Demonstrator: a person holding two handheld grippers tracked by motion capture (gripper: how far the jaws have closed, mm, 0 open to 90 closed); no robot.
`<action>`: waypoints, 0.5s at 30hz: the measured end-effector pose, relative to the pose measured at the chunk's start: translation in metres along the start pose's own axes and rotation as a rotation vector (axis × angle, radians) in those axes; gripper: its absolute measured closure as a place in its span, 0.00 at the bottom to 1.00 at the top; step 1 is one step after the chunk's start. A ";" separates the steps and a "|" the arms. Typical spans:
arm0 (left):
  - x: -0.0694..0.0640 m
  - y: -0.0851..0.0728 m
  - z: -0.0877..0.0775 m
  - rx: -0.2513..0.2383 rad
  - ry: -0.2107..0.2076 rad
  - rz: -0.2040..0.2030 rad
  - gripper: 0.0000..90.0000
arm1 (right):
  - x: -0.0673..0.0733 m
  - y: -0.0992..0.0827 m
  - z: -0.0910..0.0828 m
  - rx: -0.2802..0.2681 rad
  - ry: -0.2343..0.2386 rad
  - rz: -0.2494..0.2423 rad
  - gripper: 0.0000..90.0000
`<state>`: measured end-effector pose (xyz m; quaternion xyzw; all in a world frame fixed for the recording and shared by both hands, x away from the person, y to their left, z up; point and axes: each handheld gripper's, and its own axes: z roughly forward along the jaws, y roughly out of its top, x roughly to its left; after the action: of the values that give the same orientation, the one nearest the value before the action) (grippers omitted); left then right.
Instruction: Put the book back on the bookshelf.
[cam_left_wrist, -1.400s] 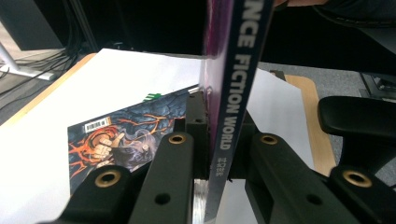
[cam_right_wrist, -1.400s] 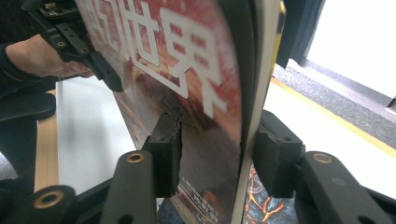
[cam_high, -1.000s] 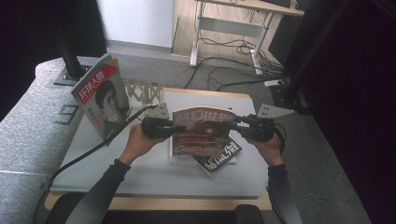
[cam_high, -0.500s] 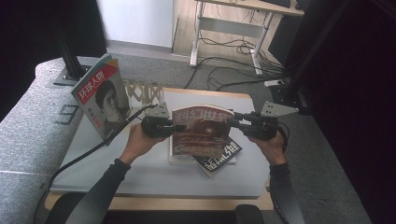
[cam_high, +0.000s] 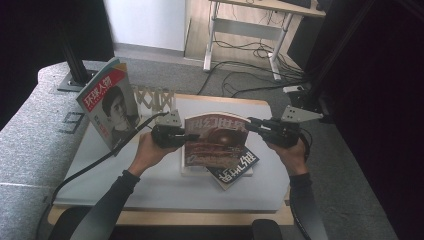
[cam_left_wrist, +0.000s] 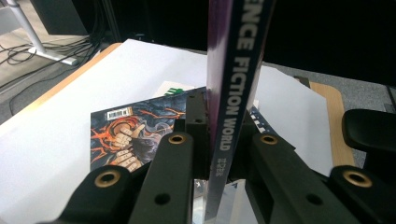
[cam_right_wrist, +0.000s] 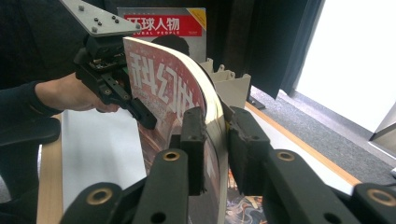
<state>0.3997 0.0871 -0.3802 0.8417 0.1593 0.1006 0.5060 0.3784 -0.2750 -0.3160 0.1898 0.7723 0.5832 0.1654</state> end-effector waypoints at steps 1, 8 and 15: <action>0.000 0.000 0.000 -0.001 -0.001 0.000 0.93 | 0.000 0.001 0.000 0.002 -0.007 0.001 0.87; -0.002 0.000 0.001 -0.006 -0.004 0.007 0.92 | 0.006 0.004 0.004 0.025 -0.140 0.008 0.92; -0.006 0.000 0.000 -0.001 -0.016 0.022 0.93 | 0.016 0.007 0.015 0.048 -0.281 -0.029 0.92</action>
<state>0.3946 0.0850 -0.3799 0.8440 0.1460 0.0994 0.5065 0.3725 -0.2526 -0.3139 0.2625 0.7577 0.5299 0.2758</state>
